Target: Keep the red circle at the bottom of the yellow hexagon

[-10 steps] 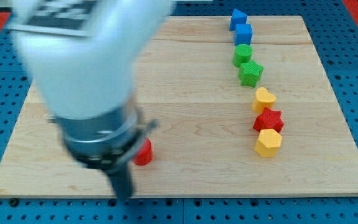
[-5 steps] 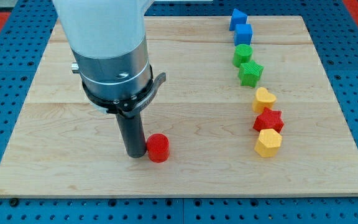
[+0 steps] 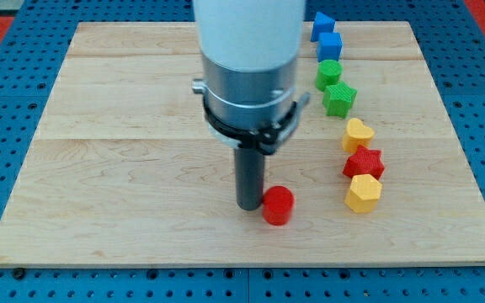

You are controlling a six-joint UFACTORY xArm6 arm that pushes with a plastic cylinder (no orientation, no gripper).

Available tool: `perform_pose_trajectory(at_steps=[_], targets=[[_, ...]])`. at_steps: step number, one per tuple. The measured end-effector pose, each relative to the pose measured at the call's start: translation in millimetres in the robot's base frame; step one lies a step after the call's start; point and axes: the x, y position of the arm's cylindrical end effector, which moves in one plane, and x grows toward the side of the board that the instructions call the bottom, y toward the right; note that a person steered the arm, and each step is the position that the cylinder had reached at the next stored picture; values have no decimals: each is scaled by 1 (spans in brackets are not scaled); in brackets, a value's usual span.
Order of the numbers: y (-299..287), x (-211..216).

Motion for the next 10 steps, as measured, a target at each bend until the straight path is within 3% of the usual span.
perform_pose_trajectory(at_steps=[2, 4, 5, 6, 8, 10], targets=[[71, 14], [83, -5], [94, 9], [98, 19], [47, 46], [41, 34]])
